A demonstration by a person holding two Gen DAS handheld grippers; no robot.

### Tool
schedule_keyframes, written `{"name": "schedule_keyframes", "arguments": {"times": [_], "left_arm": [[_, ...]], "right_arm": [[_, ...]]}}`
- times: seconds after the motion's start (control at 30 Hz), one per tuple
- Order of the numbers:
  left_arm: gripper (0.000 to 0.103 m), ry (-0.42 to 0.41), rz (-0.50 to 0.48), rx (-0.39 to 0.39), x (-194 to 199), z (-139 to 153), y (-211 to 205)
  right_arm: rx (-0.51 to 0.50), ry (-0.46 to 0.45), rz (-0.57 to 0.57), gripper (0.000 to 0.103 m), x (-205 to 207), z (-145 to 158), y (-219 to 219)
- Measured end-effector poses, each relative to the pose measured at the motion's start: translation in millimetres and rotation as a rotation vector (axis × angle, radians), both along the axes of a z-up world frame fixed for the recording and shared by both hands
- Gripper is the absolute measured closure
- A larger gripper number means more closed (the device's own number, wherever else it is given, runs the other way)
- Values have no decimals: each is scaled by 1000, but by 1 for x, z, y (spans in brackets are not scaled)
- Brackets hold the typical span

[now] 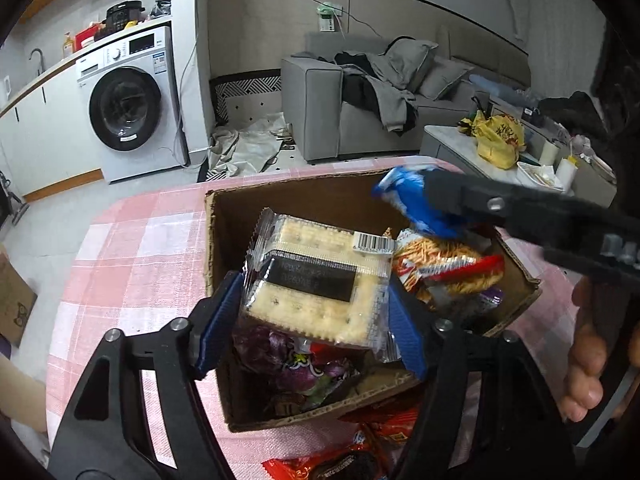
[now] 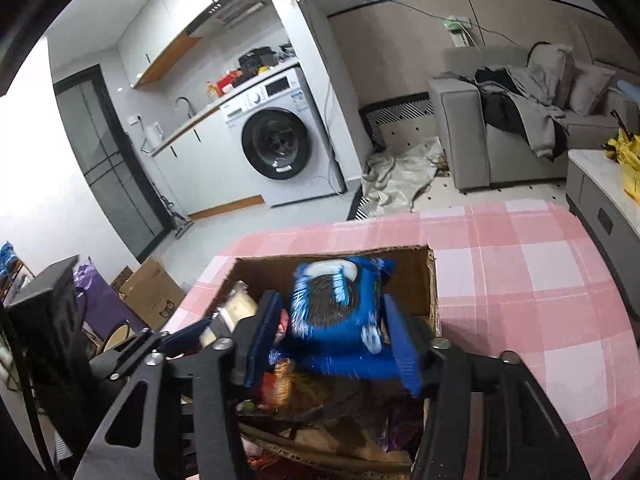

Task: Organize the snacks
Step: 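Lower both packs into the box and open both grippers, then move both grippers back toward the remaining red snack packs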

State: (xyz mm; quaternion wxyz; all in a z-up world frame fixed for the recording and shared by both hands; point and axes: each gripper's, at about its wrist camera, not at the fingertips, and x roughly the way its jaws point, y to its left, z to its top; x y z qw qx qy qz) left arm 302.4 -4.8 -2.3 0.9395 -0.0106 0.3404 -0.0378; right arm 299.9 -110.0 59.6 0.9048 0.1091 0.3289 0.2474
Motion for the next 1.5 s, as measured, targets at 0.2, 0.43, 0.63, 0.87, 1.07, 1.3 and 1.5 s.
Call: {"name": "schedule_keyframes", "arguments": {"times": [0.2,0.43,0.63,0.87,1.07,1.3,1.5], "left_arm": [[14,-35,0,-53,-21,16,8],[1,-73,10,-57,-69,30,21],[1,-81,55,-54,-114,27,37],[1,-75,67,-23,-156,14,45],[1,-40,42,-3,-163,0,36],[1,11,49,12,-147,-20,32],[1,44,66,-53,-135,-33,44]], "right_arm": [[-14,-18,-3,3,-21,7,-17],[-64,14,-6,0,-50,-7,-31],[-78,18,31,0,-81,-20,-20],[-81,64,48,0,-101,-41,-9],[-120,105,29,0,-108,-59,-6],[-173,140,20,0,-109,-76,-2],[-213,186,49,0,-108,-96,10]]}}
